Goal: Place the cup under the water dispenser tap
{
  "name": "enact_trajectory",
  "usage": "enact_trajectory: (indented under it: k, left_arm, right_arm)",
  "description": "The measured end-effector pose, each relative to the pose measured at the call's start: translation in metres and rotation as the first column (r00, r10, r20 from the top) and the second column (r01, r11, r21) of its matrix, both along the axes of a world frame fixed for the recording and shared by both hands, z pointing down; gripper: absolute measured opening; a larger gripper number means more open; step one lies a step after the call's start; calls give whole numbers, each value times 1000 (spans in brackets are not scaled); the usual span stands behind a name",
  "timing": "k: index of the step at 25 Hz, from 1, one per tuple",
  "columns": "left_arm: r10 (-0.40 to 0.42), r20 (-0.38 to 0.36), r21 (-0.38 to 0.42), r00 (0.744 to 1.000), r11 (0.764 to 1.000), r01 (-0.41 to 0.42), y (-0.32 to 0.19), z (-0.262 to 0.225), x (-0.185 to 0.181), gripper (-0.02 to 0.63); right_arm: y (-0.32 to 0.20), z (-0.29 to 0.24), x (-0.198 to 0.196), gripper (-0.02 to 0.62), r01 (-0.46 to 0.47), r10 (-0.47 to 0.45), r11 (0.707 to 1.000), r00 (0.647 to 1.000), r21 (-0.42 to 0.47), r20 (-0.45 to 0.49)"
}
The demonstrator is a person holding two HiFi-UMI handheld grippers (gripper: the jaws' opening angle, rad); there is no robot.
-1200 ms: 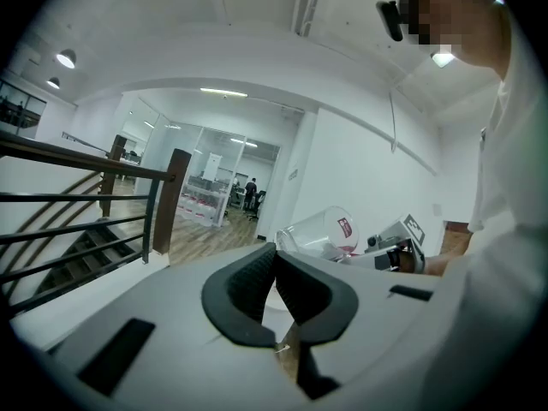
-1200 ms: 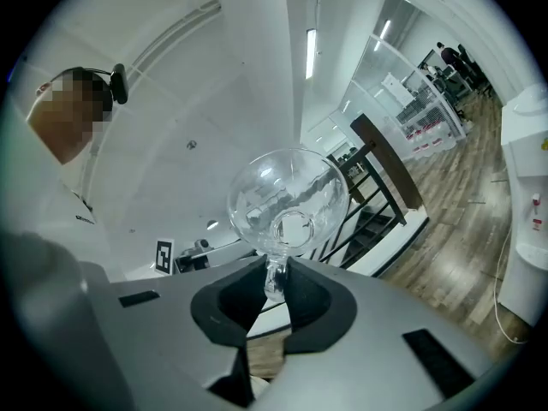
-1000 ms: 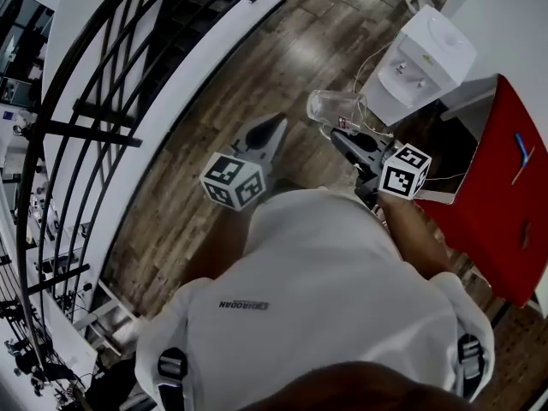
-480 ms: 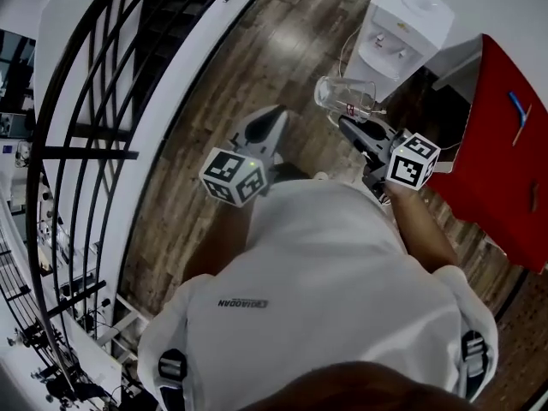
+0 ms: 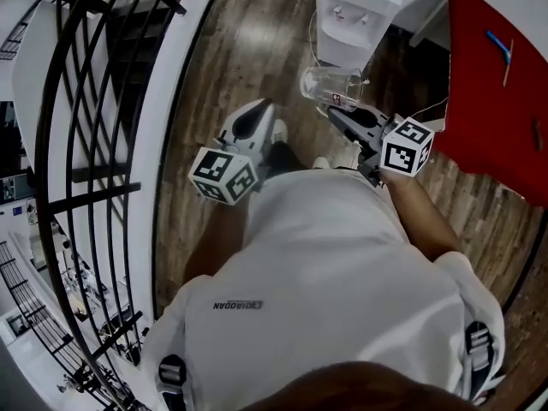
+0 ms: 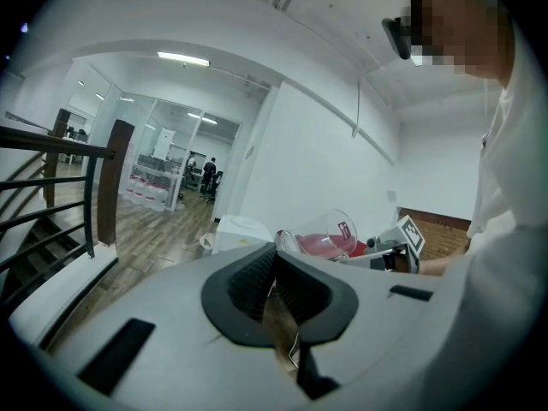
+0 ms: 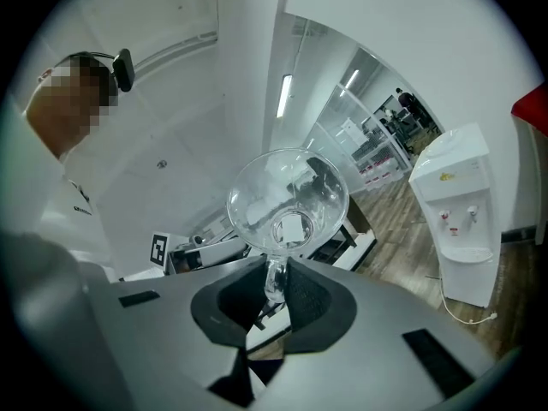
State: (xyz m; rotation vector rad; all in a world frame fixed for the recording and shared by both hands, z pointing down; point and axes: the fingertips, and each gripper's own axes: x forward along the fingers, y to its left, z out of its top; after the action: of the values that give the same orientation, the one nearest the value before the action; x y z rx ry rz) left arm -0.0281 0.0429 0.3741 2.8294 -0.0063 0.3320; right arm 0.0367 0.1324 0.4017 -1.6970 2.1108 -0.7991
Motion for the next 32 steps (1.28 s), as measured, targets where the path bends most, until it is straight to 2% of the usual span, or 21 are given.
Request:
enact_trajectory:
  k: [7, 19, 24, 32]
  left_arm:
    - [125, 32, -14, 992, 992, -125, 4, 11, 38, -5]
    - [247, 77, -20, 966, 969, -246, -43, 27, 88, -5]
    - [304, 68, -34, 950, 952, -303, -70, 30, 111, -5]
    - [380, 36, -32, 924, 925, -379, -121, 26, 143, -5]
  right_arm:
    - [2, 12, 30, 51, -112, 113, 993, 993, -24, 18]
    - [-38, 24, 64, 51, -226, 229, 971, 973, -82, 26]
    - [-64, 29, 78, 51, -271, 276, 956, 961, -108, 34]
    - [-106, 30, 100, 51, -357, 358, 923, 933, -142, -19]
